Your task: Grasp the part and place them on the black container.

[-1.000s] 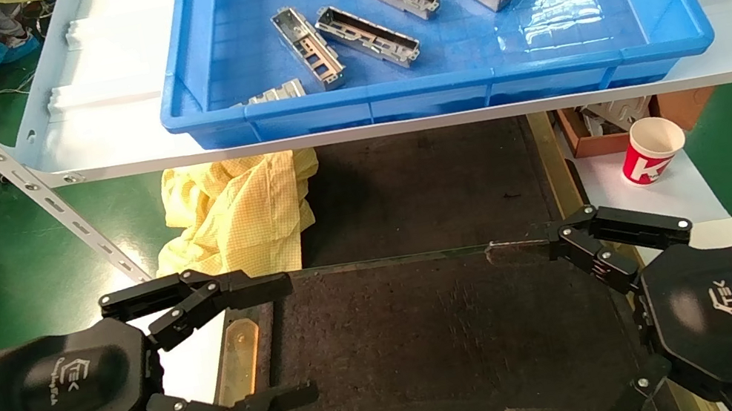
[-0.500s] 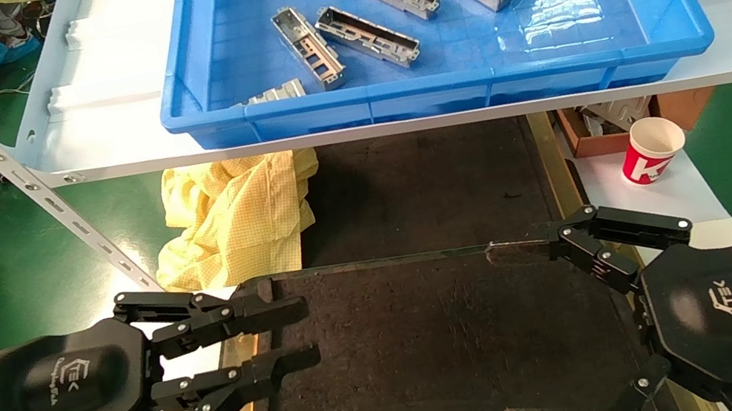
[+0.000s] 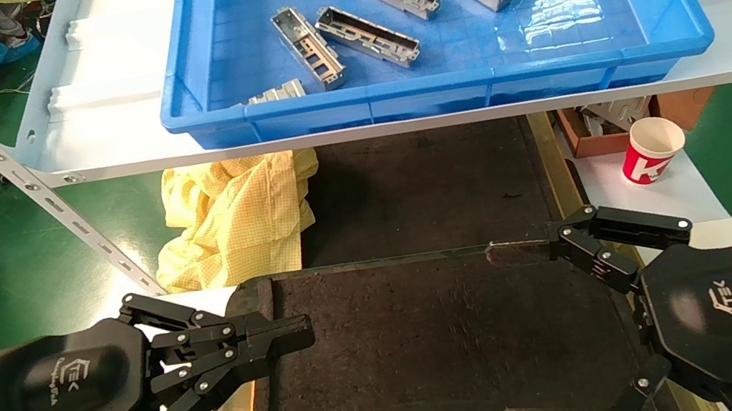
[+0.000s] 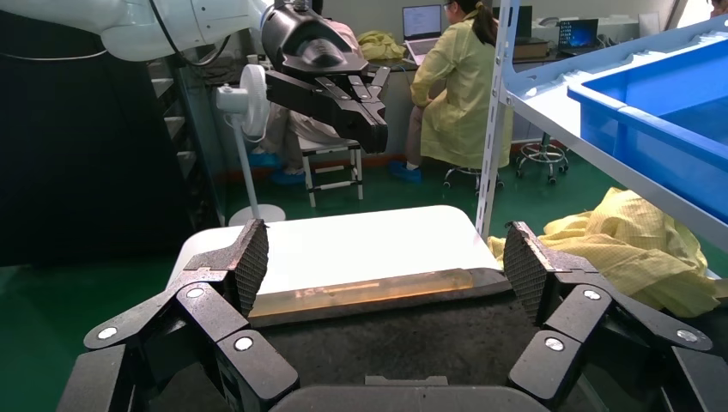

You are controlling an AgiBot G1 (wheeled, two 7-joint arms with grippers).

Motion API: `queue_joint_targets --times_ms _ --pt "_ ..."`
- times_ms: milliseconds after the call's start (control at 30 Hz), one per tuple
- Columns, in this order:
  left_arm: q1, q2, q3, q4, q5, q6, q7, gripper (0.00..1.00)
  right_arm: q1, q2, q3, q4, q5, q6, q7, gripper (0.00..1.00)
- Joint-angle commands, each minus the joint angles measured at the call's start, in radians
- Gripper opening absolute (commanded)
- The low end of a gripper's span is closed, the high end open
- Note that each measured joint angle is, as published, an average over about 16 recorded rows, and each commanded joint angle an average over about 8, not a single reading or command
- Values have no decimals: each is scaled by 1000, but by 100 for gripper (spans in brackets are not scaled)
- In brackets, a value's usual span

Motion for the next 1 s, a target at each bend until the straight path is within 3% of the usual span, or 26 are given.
queue_joint_targets --times_ms 33,433,733,767,1000 --pt "0 0 0 0 0 0 0 0 0 0 0 0 0 0 0 100" --pt "0 0 0 0 0 0 0 0 13 0 2 -7 -1 4 4 100" --pt "0 0 0 0 0 0 0 0 202 -49 -28 -145 -84 49 64 100" --pt "0 0 0 0 0 0 0 6 232 -60 -35 -171 -100 55 70 100" --pt "0 0 0 0 0 0 0 93 442 -156 -91 -380 -231 86 55 100"
